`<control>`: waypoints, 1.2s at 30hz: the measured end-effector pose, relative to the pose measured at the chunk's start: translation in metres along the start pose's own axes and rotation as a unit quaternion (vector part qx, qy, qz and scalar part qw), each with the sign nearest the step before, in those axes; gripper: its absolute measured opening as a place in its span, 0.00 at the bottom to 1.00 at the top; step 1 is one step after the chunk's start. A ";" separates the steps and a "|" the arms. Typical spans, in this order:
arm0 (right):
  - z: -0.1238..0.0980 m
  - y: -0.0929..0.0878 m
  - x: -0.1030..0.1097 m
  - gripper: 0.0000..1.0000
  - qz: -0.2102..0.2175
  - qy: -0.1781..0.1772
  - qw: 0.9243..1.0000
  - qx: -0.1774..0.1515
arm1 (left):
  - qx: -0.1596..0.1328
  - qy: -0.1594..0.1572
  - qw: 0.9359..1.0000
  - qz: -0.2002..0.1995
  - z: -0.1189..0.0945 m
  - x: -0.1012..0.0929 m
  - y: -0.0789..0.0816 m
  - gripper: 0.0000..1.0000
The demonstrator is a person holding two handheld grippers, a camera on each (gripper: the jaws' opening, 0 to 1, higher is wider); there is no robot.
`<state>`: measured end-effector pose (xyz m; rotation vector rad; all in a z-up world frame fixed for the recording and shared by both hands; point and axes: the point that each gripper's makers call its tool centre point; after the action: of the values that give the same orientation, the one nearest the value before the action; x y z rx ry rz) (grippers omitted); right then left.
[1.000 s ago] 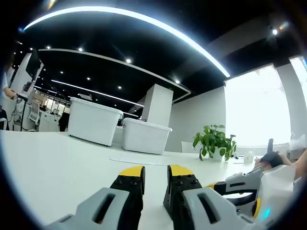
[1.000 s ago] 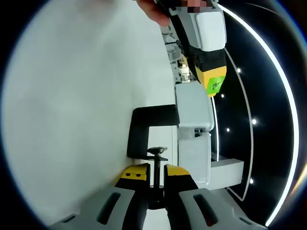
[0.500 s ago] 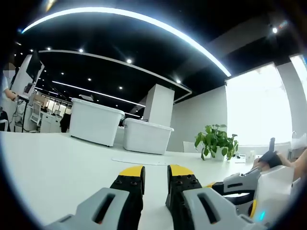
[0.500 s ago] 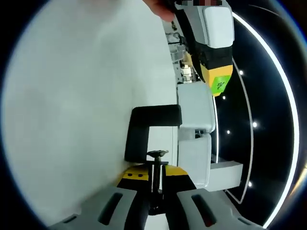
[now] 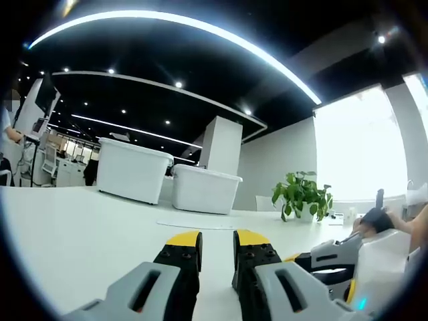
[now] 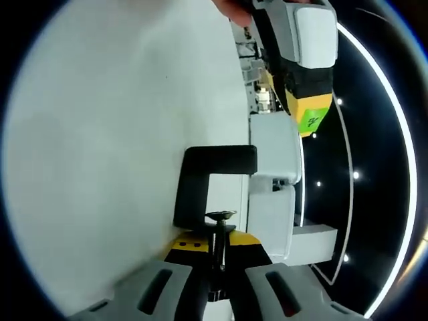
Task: Clamp the fixed fixture on the desktop, loosen the retaining clip, secure it to the edge of the desk, and tighten the retaining clip.
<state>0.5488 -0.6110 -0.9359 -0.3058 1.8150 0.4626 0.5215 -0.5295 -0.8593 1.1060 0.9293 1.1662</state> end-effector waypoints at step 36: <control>0.003 -0.013 -0.005 0.04 0.096 -0.006 0.995 0.017 | 0.012 -0.001 1.000 0.005 0.002 -0.001 -0.005 0.19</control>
<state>0.5590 -0.6216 -0.9339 -0.1047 1.8470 0.5660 0.5245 -0.5307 -0.8635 1.1321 0.9384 1.1656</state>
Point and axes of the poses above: the point that each gripper's makers call its tool centre point, and the gripper's own axes: z roughly forward along the fingers, x roughly to its left, y roughly out of its top, and after that the axes turned 10 degrees about z, right-handed
